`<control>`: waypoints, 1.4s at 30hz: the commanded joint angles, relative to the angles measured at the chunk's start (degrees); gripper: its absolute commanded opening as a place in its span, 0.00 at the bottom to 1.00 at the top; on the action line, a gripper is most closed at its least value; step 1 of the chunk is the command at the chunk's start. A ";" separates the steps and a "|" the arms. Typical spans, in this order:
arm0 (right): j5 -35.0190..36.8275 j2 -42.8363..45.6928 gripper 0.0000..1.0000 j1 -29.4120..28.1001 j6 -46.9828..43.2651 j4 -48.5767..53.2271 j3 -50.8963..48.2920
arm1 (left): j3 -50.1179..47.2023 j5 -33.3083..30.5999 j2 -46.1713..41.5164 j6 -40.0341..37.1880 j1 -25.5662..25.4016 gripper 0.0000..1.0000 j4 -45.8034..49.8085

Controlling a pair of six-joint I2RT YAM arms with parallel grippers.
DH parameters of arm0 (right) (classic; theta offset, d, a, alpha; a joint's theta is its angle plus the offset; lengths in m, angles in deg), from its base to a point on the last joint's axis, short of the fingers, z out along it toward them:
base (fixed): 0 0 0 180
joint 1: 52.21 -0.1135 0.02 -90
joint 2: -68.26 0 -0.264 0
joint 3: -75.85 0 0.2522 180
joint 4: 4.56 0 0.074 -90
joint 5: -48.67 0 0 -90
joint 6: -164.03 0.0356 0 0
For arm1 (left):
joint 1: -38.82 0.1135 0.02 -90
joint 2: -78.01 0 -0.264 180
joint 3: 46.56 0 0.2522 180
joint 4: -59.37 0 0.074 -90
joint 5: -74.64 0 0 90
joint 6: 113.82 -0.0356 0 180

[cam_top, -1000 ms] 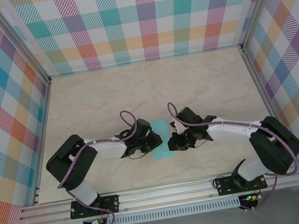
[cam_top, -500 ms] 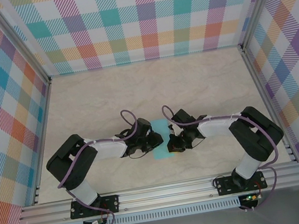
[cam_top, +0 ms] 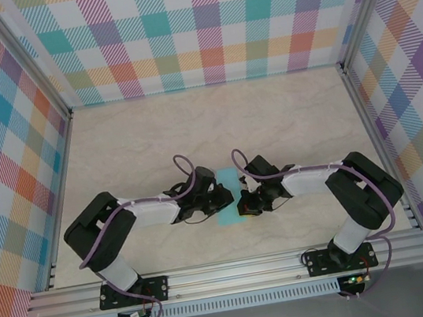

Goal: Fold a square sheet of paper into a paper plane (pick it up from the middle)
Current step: Fold the triangle a second time at the center of the table.

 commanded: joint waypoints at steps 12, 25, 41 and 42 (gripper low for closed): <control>4.83 -2.58 0.00 -0.24 -0.87 6.80 -1.19 | -0.32 -12.61 1.37 -1.63 -0.20 0.12 9.21; 4.52 -2.14 0.00 -0.24 -1.75 7.40 -1.49 | -1.11 -14.76 -2.01 -3.90 6.17 0.13 12.71; 2.36 -1.81 0.00 -0.24 -0.26 4.74 -0.77 | 2.71 -5.20 -13.54 -7.42 5.69 0.16 13.63; 2.51 -1.72 0.00 -0.24 -0.18 4.82 -0.67 | 2.95 -3.62 -12.79 -7.47 5.10 0.16 13.02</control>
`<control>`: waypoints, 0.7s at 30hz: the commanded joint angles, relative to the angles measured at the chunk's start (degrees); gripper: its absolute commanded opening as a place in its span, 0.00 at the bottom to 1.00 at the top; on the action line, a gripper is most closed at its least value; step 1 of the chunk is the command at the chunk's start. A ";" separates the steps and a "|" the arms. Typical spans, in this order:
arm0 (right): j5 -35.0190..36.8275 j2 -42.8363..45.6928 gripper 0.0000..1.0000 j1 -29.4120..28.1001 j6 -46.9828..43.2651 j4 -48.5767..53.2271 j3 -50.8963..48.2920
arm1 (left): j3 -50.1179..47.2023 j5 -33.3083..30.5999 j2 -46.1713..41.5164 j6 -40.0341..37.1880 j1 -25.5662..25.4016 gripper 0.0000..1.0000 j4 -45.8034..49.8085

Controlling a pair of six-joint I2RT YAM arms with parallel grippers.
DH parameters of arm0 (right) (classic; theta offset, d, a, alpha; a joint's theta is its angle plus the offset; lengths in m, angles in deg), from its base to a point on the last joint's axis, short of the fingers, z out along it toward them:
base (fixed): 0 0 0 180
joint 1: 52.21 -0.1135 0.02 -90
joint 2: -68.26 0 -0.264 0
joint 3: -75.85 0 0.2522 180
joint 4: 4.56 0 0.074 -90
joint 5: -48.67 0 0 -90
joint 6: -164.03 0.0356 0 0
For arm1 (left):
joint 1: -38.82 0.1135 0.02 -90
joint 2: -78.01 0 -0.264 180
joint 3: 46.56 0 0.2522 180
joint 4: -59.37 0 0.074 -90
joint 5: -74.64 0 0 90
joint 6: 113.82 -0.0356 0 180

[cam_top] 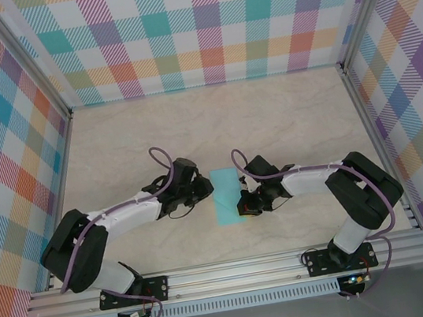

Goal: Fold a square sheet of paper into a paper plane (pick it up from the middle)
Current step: Fold the triangle a second time at the center of the table.

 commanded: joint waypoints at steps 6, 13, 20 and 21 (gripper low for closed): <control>2.17 -1.29 0.01 -0.22 0.42 4.28 -0.58 | 0.57 7.66 6.83 0.47 -3.08 0.14 -6.33; 0.96 0.75 0.01 -0.22 0.63 4.53 0.63 | 1.71 3.67 13.64 1.16 -3.29 0.12 -2.59; -1.54 2.88 0.04 -0.31 1.18 4.16 4.98 | 0.58 1.47 13.59 1.25 -3.34 0.11 -0.82; -1.85 2.38 0.05 -0.31 1.19 3.95 5.81 | 0.56 1.76 13.69 1.29 -3.35 0.11 -1.03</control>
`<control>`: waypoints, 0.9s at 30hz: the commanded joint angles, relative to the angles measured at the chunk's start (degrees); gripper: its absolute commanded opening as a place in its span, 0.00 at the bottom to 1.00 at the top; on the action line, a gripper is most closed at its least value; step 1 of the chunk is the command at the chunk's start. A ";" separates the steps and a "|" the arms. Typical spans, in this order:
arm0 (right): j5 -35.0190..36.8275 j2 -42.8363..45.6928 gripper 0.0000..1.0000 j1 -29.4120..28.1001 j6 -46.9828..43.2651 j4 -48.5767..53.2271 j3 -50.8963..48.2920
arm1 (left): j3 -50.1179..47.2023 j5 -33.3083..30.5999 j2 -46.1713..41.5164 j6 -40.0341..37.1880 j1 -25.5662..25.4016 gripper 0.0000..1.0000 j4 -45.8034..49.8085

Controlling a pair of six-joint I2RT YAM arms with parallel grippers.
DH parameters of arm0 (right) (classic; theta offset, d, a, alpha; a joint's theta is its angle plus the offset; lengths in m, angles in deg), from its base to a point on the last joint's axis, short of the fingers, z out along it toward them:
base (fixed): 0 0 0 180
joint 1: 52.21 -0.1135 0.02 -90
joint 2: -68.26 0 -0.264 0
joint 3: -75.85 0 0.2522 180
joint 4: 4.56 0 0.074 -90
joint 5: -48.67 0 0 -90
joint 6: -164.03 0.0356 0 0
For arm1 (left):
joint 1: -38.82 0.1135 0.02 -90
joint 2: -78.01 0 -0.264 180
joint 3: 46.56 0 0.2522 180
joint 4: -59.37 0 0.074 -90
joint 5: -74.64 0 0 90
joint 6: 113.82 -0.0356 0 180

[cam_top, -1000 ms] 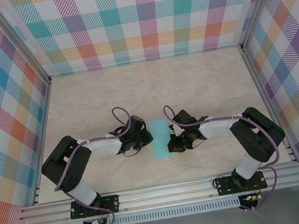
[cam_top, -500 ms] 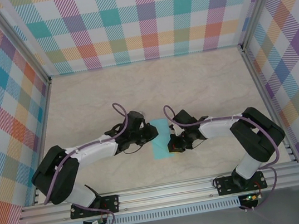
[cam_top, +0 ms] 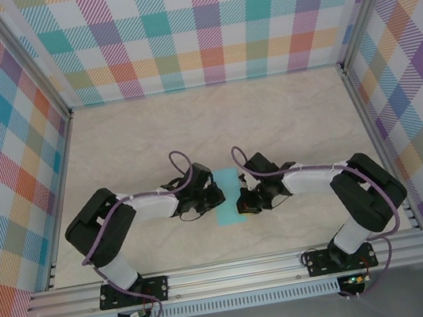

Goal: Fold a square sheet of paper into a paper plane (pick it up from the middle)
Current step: Fold the triangle a second time at the center of the table.

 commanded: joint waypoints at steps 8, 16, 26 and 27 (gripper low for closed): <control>-2.95 -7.47 0.06 -0.81 0.74 -0.72 7.24 | 0.25 -2.50 0.91 -0.08 -0.39 0.11 3.91; 1.36 -9.12 0.07 -0.82 -1.68 3.30 4.58 | 0.14 -2.48 1.66 0.26 -0.39 0.11 3.90; -1.28 -2.67 0.11 0.04 -1.50 0.68 -4.79 | -0.45 -3.68 2.10 0.17 -0.45 0.10 4.94; -1.50 -2.09 0.11 0.33 -1.40 0.30 -5.97 | -0.54 -3.69 2.15 0.17 -0.45 0.10 4.83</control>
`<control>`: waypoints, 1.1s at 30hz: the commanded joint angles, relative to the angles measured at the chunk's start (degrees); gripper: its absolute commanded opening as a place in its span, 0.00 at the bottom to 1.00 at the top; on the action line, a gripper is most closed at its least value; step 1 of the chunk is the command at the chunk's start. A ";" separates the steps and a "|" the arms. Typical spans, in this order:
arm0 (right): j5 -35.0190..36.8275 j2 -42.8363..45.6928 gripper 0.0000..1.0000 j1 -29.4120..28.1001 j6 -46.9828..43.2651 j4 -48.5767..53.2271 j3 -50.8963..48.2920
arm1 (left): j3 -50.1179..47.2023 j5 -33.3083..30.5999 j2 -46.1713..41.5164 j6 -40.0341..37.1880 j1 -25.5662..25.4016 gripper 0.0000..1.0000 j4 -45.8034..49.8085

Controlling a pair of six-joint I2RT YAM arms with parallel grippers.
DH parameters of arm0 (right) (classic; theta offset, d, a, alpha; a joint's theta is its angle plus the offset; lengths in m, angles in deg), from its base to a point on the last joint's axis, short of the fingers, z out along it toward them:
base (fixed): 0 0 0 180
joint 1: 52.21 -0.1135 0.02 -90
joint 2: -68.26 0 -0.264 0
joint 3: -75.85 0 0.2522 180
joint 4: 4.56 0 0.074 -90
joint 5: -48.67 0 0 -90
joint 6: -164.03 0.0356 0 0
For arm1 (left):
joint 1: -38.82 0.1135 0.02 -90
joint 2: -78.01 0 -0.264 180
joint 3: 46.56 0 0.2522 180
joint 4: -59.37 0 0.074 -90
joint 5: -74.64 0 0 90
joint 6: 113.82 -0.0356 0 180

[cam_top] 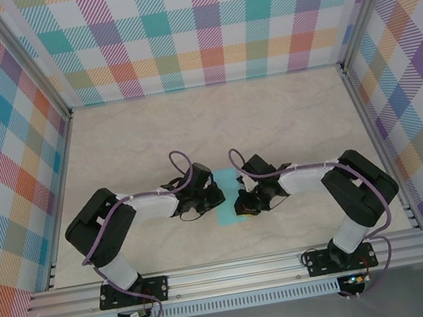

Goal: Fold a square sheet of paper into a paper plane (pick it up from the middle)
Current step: Fold the triangle a second time at the center of the table.

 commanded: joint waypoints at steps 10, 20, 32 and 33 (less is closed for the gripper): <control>-2.90 9.68 0.17 4.49 -0.66 3.71 -10.55 | -0.42 -2.93 2.28 0.13 -0.38 0.10 4.08; 1.30 9.12 0.38 6.61 -2.55 6.15 0.09 | 0.59 -0.75 0.68 -0.20 -0.55 0.11 2.57; 0.41 -2.50 0.42 6.62 -1.30 3.62 6.62 | 2.02 -0.63 0.34 -0.75 -0.53 0.12 3.58; -0.04 -3.06 0.41 6.64 -1.27 3.29 6.65 | 1.91 -0.63 0.35 -0.76 -0.49 0.12 3.58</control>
